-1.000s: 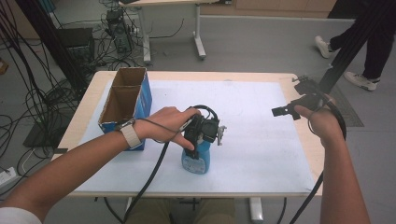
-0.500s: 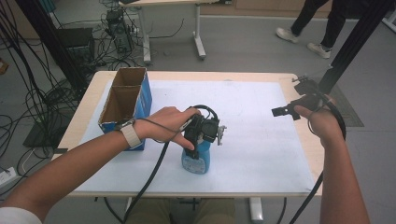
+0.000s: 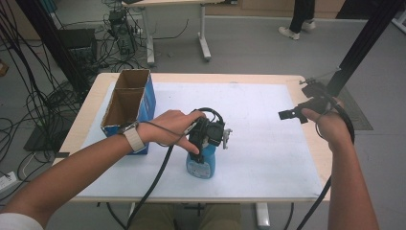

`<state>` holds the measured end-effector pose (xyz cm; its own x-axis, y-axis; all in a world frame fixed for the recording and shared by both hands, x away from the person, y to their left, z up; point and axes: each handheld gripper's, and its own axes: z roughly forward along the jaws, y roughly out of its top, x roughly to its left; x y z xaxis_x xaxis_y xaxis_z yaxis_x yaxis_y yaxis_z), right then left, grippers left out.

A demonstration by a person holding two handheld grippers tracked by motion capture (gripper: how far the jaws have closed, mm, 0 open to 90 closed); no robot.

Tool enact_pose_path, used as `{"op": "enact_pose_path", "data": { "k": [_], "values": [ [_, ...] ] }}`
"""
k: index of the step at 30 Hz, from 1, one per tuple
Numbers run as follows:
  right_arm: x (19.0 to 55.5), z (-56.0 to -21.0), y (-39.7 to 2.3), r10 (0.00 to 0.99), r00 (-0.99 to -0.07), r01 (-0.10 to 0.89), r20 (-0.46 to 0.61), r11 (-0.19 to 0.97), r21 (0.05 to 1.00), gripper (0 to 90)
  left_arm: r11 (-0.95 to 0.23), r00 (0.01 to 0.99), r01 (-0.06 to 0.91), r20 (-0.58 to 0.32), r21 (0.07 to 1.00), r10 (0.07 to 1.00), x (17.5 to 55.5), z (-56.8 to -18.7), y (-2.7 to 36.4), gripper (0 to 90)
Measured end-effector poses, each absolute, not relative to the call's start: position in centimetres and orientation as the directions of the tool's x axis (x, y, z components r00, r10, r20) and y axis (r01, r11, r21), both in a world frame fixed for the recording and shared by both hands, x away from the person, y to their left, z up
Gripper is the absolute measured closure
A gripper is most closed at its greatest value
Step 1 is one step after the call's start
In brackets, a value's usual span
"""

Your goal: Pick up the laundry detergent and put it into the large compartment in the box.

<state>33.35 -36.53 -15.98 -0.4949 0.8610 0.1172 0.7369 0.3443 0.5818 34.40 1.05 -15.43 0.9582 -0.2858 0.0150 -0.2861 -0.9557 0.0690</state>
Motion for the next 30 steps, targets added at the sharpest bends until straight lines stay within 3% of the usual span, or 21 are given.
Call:
{"op": "enact_pose_path", "data": {
  "k": [30],
  "values": [
    [33.07, -15.91, -36.61, 0.861, -0.495, 0.733, 0.117, 0.341, 0.589, 7.6, -0.964, 0.966, -0.260, 0.012, 0.064, -0.259, 34.36, -15.30, 0.94, 38.8]
  ]
}}
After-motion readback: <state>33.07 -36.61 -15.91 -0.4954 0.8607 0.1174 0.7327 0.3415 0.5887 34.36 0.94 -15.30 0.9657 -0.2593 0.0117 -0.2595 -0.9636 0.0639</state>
